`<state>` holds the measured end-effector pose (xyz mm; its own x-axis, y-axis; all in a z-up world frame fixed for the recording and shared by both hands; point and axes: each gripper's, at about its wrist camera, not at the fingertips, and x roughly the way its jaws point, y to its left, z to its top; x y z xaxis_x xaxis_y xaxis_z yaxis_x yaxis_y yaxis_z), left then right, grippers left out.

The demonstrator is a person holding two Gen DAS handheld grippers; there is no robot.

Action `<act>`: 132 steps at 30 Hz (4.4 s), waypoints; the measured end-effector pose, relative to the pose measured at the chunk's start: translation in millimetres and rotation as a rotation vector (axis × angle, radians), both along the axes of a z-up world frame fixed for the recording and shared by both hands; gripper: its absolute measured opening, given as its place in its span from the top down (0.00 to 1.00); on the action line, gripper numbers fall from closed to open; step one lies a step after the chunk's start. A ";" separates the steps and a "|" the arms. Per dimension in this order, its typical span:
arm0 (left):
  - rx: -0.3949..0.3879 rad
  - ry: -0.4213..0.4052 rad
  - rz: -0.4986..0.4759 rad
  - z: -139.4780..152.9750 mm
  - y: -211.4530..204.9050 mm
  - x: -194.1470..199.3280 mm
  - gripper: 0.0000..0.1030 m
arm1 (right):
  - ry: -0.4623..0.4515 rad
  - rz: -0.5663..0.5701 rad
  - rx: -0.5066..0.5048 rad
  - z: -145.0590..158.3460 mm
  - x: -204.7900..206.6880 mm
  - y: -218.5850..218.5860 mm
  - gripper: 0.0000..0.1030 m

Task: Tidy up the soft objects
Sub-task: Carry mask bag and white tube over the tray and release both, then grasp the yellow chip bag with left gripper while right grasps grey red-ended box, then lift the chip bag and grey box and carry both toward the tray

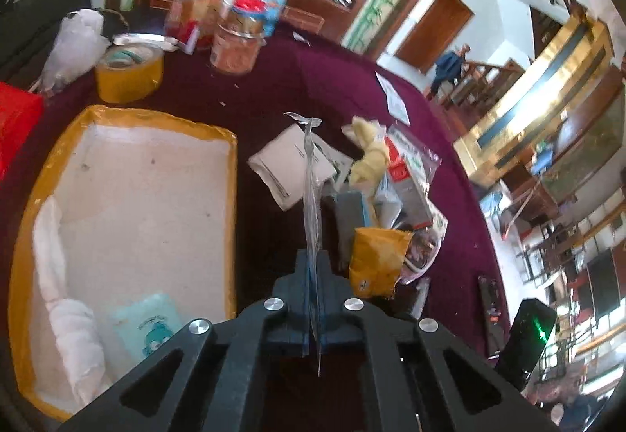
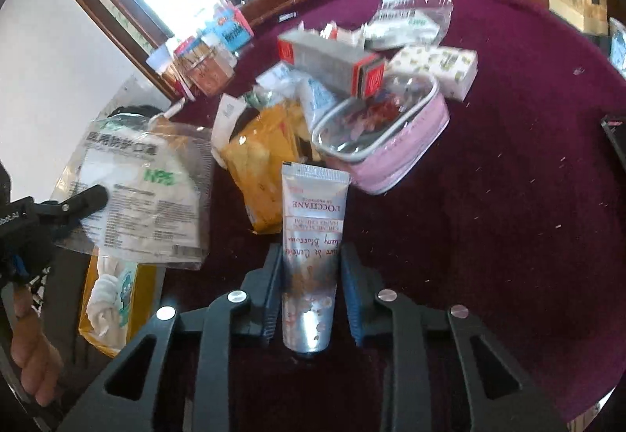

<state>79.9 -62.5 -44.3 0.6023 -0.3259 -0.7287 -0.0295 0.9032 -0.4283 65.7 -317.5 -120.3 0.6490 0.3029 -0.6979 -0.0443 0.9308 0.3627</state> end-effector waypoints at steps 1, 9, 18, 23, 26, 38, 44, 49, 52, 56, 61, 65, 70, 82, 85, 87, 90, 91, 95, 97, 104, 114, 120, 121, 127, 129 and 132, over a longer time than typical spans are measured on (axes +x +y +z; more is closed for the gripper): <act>-0.022 -0.006 0.006 3.8 4.3 -3.5 0.99 | -0.013 -0.006 -0.003 2.2 -1.9 0.0 0.74; -0.135 -0.069 0.081 43.2 65.4 -40.5 0.99 | -0.132 0.067 0.043 31.0 -18.7 17.5 0.77; -0.175 -0.027 0.211 19.1 127.8 -41.4 0.99 | -0.121 0.354 0.100 49.3 -8.6 99.2 0.77; -0.179 0.010 0.230 -5.1 147.7 -27.7 0.99 | -0.099 0.456 0.059 49.8 7.4 151.8 0.77; -0.196 0.028 0.224 -20.6 155.4 -14.9 0.99 | -0.101 0.478 0.001 49.8 20.7 177.6 0.77; -0.110 0.171 0.242 -72.1 156.2 31.1 0.99 | -0.046 0.492 -0.251 21.6 55.1 241.5 0.77; 0.017 0.141 0.261 -64.5 150.7 26.2 0.83 | -0.004 0.477 -0.257 2.2 76.3 250.5 0.85; 0.138 0.091 0.267 -56.5 139.8 18.5 0.36 | 0.018 0.462 -0.192 -6.6 83.4 239.7 0.83; 0.141 0.051 0.271 -47.6 137.4 9.1 0.27 | 0.007 0.485 -0.126 -1.1 76.1 228.4 0.67; 0.141 0.022 0.269 -36.3 123.0 -7.0 0.22 | -0.077 0.493 -0.040 19.7 48.9 201.5 0.49; 0.194 -0.013 0.231 -21.0 84.7 -26.0 0.21 | -0.114 0.474 0.060 35.7 24.8 159.1 0.43; 0.173 -0.040 0.177 -8.3 48.7 -34.3 0.14 | -0.122 0.441 0.062 38.8 13.4 124.4 0.40; 0.193 -0.059 0.086 -0.4 0.0 -32.7 0.12 | -0.110 0.333 0.079 38.3 9.1 68.9 0.34; 0.151 -0.003 0.011 -8.5 -57.5 -9.4 0.11 | -0.058 0.173 0.094 33.1 25.8 -6.1 0.26; 0.163 -0.003 0.005 -10.1 -65.6 -11.4 0.11 | -0.075 0.171 0.079 38.8 26.1 -16.5 0.26; 0.173 0.008 -0.008 -13.6 -71.4 -12.0 0.11 | -0.089 0.172 0.079 42.3 28.4 -21.8 0.26; 0.180 0.019 -0.029 -19.4 -79.0 -10.7 0.11 | -0.111 0.176 0.080 48.3 34.9 -29.7 0.26; 0.183 0.022 -0.036 -21.0 -80.6 -9.2 0.11 | -0.120 0.172 0.072 50.8 37.6 -32.5 0.26; 0.185 0.033 -0.059 -26.0 -88.9 -1.2 0.11 | -0.153 0.162 0.042 62.2 52.5 -39.9 0.26; 0.190 0.048 -0.075 -30.3 -92.8 4.6 0.11 | -0.170 0.175 0.003 66.8 66.6 -38.7 0.26; 0.188 0.104 -0.117 -50.0 -110.7 36.4 0.11 | -0.142 0.203 -0.034 55.1 128.1 -34.5 0.39; 0.167 0.139 -0.119 -79.3 -122.0 65.1 0.38 | -0.162 0.210 0.010 32.2 131.5 -36.4 0.75; 0.137 0.141 -0.126 -75.4 -119.0 58.9 0.55 | -0.187 0.222 0.060 36.3 128.3 -40.9 0.75; 0.130 0.144 -0.127 -74.4 -117.9 57.4 0.55 | -0.198 0.227 0.074 38.1 127.6 -42.0 0.75; 0.024 0.208 -0.172 -66.6 -107.4 44.4 0.55 | -0.228 0.243 0.088 41.2 125.3 -41.7 0.75; -0.023 0.249 -0.200 -69.0 -104.5 41.0 0.55 | -0.224 0.246 0.089 41.2 125.1 -41.1 0.75; -0.044 0.293 -0.203 -75.5 -102.1 37.6 0.55 | -0.222 0.245 0.077 40.9 124.2 -39.1 0.75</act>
<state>117.6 -164.6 -119.8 0.2893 -0.4522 -0.8437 0.0216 0.8842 -0.4666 189.9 -356.6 -79.4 0.6840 0.5152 -0.5164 -0.3492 0.8528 0.3883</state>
